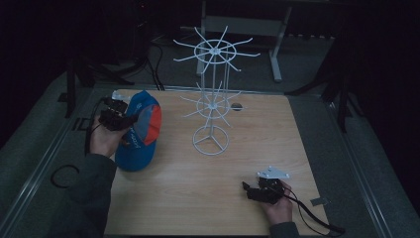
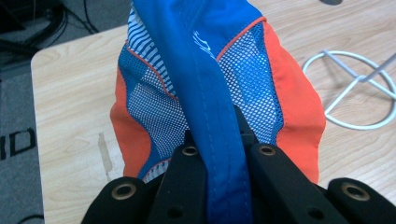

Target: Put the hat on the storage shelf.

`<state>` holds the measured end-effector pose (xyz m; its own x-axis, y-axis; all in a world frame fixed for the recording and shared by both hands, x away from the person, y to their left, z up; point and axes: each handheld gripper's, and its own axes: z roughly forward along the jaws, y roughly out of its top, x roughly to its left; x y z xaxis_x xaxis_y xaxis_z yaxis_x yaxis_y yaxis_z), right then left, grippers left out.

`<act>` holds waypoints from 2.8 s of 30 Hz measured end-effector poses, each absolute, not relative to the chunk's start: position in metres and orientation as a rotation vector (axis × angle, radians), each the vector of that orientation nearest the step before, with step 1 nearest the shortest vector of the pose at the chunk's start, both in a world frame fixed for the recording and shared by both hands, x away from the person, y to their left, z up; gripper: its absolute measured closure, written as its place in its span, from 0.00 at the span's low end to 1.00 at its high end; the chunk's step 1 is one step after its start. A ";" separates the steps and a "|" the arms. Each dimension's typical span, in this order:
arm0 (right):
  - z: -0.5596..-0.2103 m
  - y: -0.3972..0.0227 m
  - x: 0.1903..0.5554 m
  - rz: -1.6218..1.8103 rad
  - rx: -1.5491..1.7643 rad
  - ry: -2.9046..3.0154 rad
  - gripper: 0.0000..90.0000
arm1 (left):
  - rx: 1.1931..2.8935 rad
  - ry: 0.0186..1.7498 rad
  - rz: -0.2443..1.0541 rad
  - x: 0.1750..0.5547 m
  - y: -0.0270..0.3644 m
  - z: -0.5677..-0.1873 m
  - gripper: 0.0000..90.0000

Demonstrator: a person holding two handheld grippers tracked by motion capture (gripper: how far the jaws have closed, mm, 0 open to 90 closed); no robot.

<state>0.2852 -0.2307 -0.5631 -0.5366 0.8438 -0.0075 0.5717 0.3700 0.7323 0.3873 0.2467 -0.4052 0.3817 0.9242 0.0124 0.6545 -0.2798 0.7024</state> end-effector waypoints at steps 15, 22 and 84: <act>-0.563 -0.231 0.285 0.977 1.232 2.254 0.27 | 2.013 1.204 0.609 0.371 0.245 -0.376 0.99; -0.563 -0.231 0.285 0.977 1.234 2.254 0.27 | 2.003 1.144 0.630 0.365 0.244 -0.362 0.99; -0.563 -0.231 0.285 0.978 1.234 2.253 0.27 | 1.856 0.798 0.613 0.333 0.247 -0.287 0.99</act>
<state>0.2852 -0.2306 -0.5630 -0.5363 0.8440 -0.0065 0.5718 0.3690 0.7327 0.3329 0.2469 -0.2873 0.6560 0.7521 0.0626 0.2540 -0.2980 0.9202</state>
